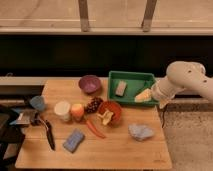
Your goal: Wipe purple bowl with eraser
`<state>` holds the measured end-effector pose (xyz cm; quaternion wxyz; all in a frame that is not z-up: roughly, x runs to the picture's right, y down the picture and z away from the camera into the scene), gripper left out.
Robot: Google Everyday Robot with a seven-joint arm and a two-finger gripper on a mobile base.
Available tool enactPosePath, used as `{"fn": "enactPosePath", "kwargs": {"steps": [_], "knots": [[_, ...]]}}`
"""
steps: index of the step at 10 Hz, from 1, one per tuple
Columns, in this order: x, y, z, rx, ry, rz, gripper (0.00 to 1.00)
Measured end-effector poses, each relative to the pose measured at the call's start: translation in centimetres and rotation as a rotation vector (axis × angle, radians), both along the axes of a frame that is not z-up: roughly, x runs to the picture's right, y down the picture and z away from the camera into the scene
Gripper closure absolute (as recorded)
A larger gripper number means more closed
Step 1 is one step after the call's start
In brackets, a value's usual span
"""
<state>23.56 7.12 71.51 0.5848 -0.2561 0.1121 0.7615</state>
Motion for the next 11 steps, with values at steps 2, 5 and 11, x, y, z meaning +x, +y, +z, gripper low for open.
{"fn": "enactPosePath", "kwargs": {"steps": [2, 5, 11], "knots": [[0.0, 0.0, 0.0, 0.000, 0.000, 0.000, 0.20], [0.0, 0.0, 0.0, 0.000, 0.000, 0.000, 0.20], [-0.8, -2.4, -0.2, 0.091, -0.023, -0.042, 0.20]]}}
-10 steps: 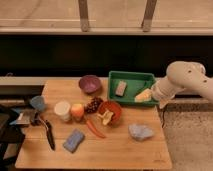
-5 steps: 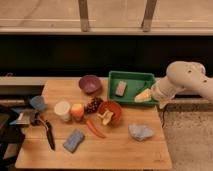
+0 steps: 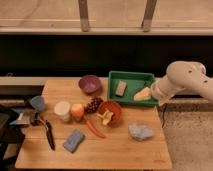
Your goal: Wipe purple bowl with eraser
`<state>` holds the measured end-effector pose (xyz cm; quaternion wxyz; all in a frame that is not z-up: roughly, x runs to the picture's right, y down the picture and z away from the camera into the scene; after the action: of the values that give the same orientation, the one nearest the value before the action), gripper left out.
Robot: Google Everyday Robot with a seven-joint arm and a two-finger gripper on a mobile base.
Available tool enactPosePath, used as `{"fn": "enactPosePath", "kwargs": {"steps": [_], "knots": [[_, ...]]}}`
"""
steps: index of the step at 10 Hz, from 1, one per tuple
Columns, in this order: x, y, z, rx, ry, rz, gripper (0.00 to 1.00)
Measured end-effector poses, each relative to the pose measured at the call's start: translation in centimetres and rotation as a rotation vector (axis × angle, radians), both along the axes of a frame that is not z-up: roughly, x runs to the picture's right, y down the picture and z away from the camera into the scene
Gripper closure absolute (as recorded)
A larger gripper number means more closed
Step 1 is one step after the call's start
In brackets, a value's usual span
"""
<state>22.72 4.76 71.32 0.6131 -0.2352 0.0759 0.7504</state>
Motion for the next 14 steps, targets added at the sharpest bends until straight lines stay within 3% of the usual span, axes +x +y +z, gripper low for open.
{"fn": "enactPosePath", "kwargs": {"steps": [1, 3, 7, 9, 12, 14], "knots": [[-1.0, -2.4, 0.3, 0.036, -0.014, -0.028, 0.20], [-1.8, -6.1, 2.7, 0.053, -0.033, -0.066, 0.20], [-6.3, -10.4, 10.0, 0.028, -0.088, -0.126, 0.20], [-7.9, -10.7, 12.4, -0.003, -0.111, -0.144, 0.20], [-7.8, -10.7, 12.7, -0.005, -0.104, -0.150, 0.20], [-7.6, -10.2, 12.2, 0.056, -0.056, -0.139, 0.20]]}}
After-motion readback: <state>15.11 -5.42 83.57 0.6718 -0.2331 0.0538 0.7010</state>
